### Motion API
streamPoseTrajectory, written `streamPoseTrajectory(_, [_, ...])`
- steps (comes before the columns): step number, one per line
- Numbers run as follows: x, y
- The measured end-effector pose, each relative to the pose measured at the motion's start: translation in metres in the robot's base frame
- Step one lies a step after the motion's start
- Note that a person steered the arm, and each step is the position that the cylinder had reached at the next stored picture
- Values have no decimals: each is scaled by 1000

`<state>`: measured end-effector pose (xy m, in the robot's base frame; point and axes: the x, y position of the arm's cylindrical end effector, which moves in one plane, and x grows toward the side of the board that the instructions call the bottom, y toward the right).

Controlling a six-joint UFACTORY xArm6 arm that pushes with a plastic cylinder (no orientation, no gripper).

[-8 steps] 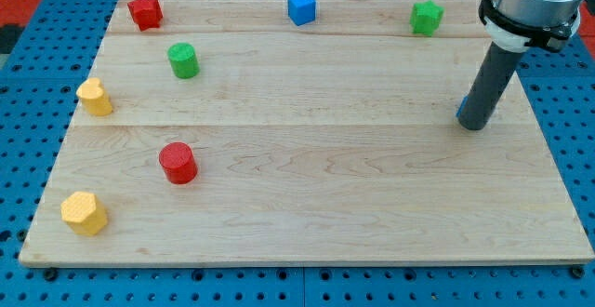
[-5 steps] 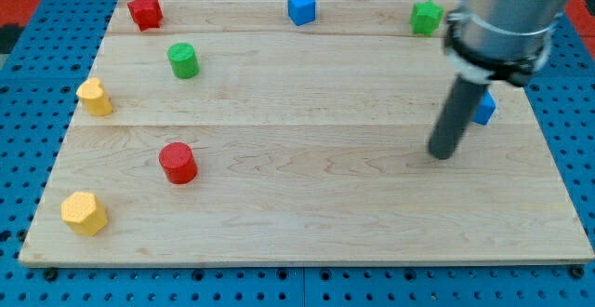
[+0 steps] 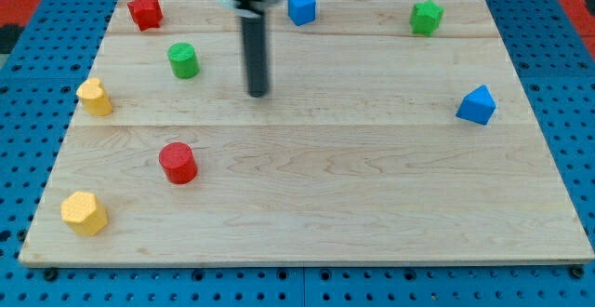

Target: Move the green circle right a bit

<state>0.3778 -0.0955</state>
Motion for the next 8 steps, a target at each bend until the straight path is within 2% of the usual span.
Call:
streamPoseTrajectory(1, [-20,-89])
streamPoseTrajectory(2, [-49,-81])
streamPoseTrajectory(3, [-56,-67])
streamPoseTrajectory(5, [-81,-105])
streamPoseTrajectory(7, [-38,-29])
streamPoseTrajectory(8, [-18,-30])
